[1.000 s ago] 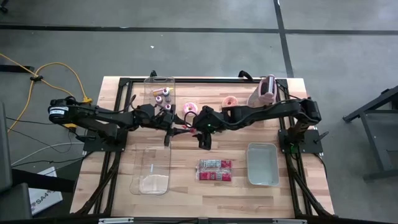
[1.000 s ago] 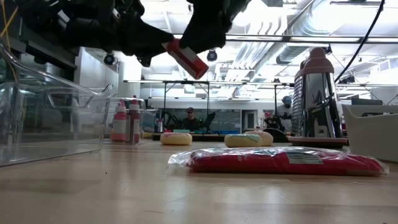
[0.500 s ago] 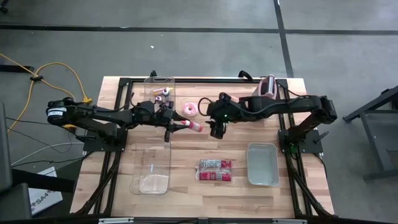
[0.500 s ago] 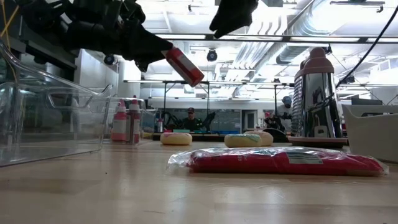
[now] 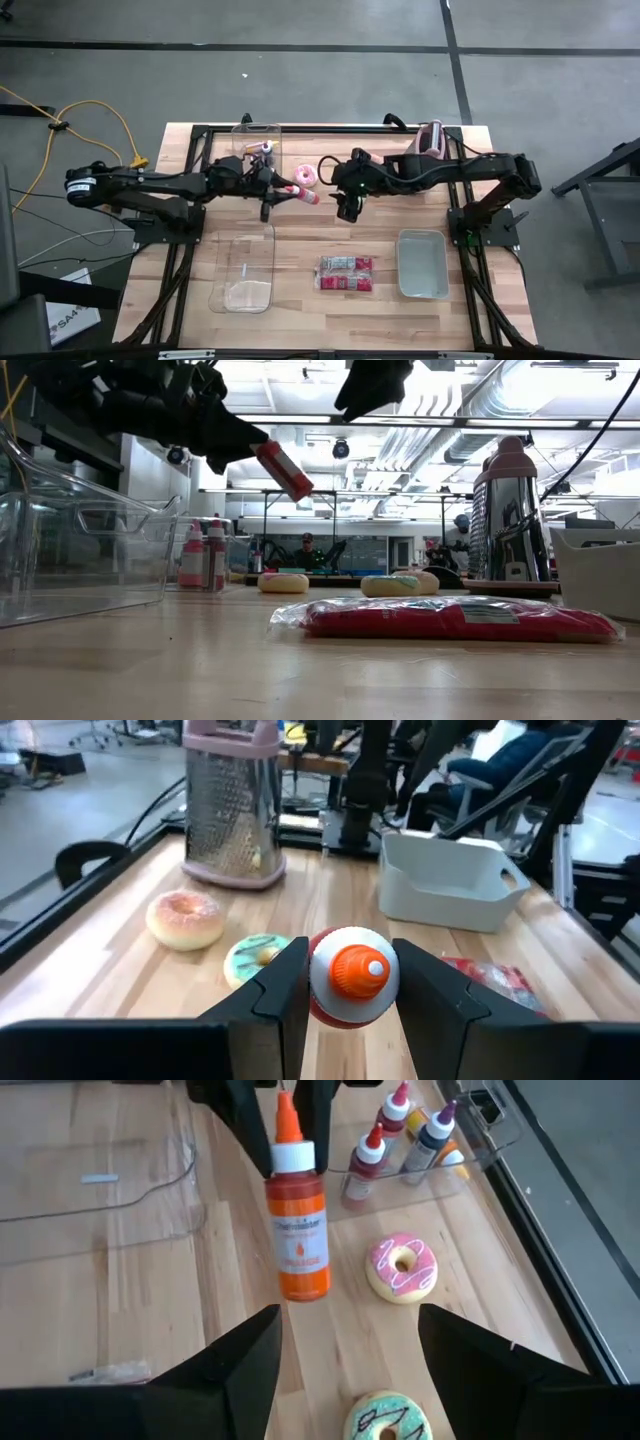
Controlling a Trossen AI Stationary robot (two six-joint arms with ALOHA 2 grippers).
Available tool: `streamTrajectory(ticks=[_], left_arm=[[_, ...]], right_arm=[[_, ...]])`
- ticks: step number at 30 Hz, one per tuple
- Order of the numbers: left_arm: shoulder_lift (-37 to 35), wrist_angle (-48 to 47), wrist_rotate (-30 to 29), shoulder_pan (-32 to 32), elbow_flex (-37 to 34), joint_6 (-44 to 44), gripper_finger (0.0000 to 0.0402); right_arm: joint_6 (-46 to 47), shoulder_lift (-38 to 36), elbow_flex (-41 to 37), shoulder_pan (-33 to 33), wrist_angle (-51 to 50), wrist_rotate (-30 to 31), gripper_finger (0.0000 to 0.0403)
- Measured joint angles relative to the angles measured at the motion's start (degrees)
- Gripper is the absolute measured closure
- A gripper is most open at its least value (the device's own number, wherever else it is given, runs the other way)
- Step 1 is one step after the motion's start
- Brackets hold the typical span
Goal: Pick & Place Food Item
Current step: Put the orange food coloring bottle into the top transparent bin
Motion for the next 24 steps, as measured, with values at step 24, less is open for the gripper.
streamTrajectory(ticks=[24], left_arm=[[-11.1,-16.3,-4.1,7.3,0.0,0.0,0.0284]], right_arm=[[0.0,0.0,0.0,0.0,10.9,-0.5,0.0179]])
